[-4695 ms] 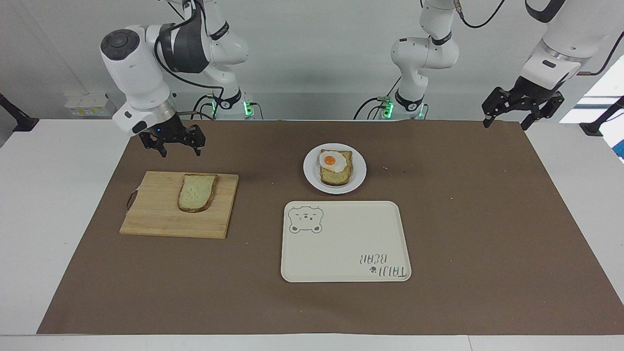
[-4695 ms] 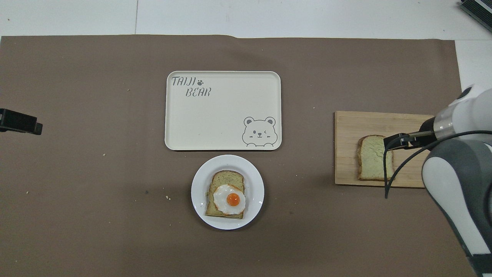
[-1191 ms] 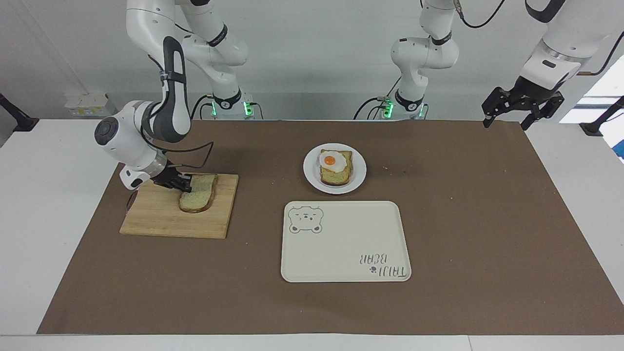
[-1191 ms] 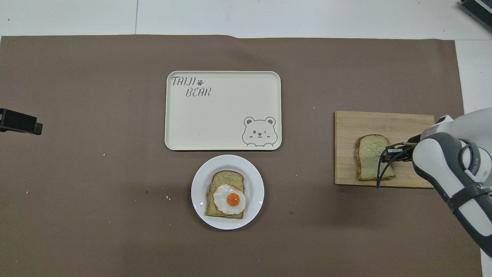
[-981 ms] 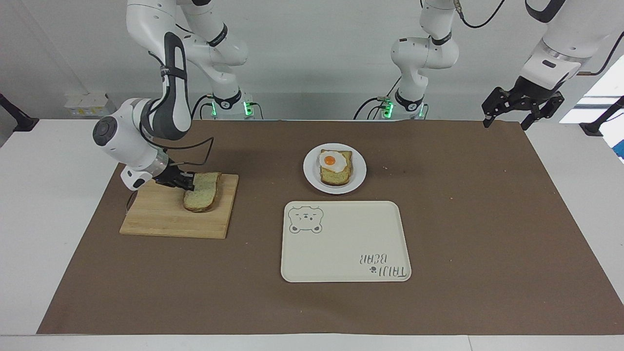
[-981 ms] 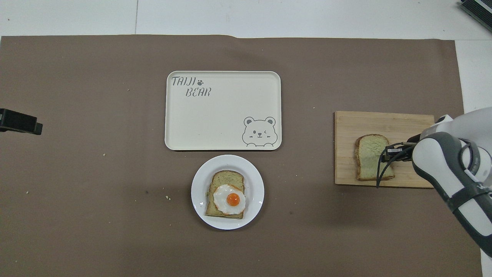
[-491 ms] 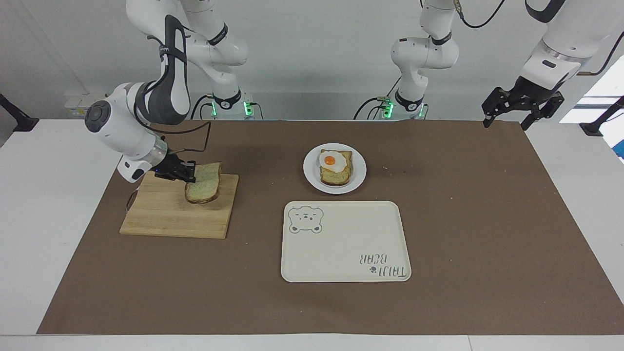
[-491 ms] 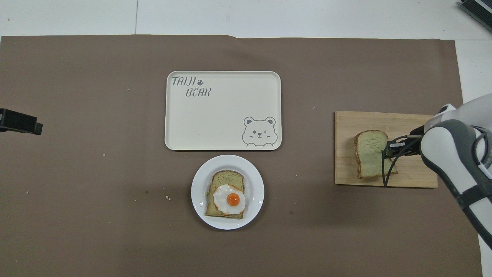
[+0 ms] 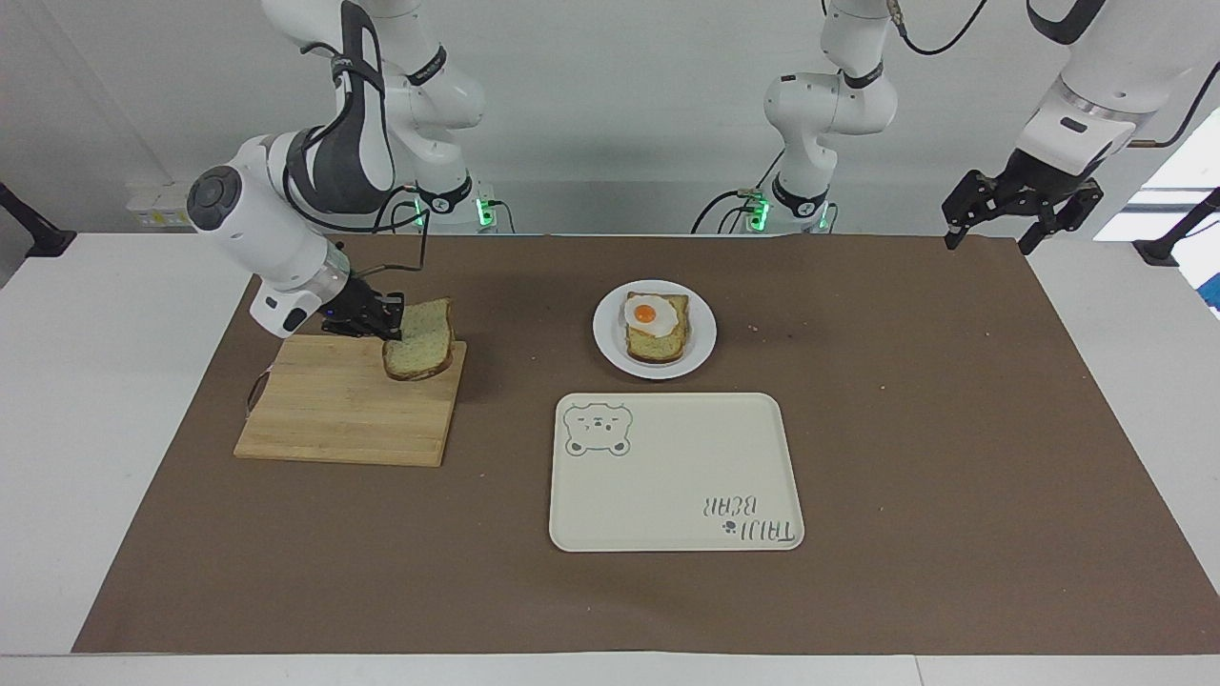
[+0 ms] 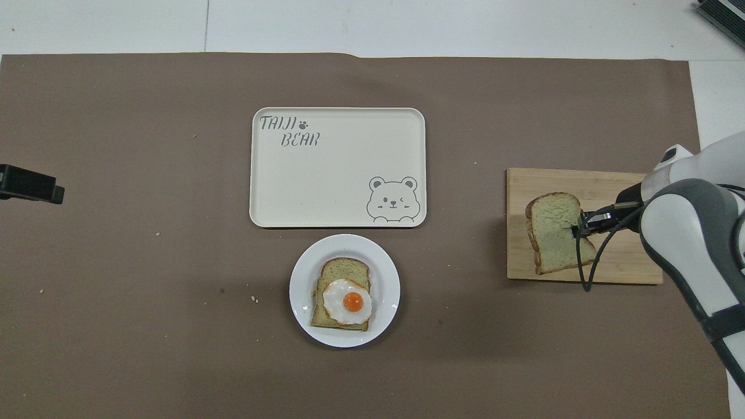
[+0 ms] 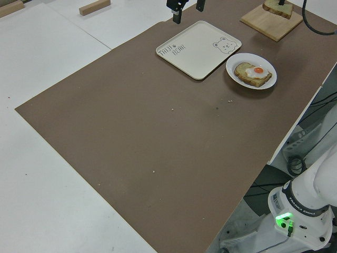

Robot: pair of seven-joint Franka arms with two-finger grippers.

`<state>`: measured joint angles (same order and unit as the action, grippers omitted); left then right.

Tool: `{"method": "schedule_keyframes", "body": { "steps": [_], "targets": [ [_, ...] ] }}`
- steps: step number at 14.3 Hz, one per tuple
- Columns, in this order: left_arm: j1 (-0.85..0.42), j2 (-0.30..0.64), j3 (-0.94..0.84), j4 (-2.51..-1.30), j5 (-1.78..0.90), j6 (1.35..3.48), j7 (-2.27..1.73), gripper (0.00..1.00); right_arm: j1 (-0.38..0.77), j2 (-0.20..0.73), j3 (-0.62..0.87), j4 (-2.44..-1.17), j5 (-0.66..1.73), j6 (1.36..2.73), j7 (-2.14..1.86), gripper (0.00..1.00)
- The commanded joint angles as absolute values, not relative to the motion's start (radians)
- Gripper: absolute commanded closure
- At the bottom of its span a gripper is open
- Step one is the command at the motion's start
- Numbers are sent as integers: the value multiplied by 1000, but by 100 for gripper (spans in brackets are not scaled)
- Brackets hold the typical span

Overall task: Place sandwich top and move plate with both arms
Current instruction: 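Grasp the bread slice with the right gripper and lift it, then carry the bread slice with the right gripper onto the egg toast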

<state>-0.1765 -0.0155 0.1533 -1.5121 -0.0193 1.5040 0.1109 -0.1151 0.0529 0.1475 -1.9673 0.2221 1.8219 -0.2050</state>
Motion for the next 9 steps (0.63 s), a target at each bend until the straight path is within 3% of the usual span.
{"method": "schedule_keyframes", "body": {
  "steps": [1,9],
  "targets": [
    [-176,-21,155,-1508,-9,1491,121,0,-121,26,233,-1968,247,1801,-103,100],
    [-176,-21,155,-1508,-9,1491,121,0,-121,20,509,-1968,249,1882,220,100]
  ]
}}
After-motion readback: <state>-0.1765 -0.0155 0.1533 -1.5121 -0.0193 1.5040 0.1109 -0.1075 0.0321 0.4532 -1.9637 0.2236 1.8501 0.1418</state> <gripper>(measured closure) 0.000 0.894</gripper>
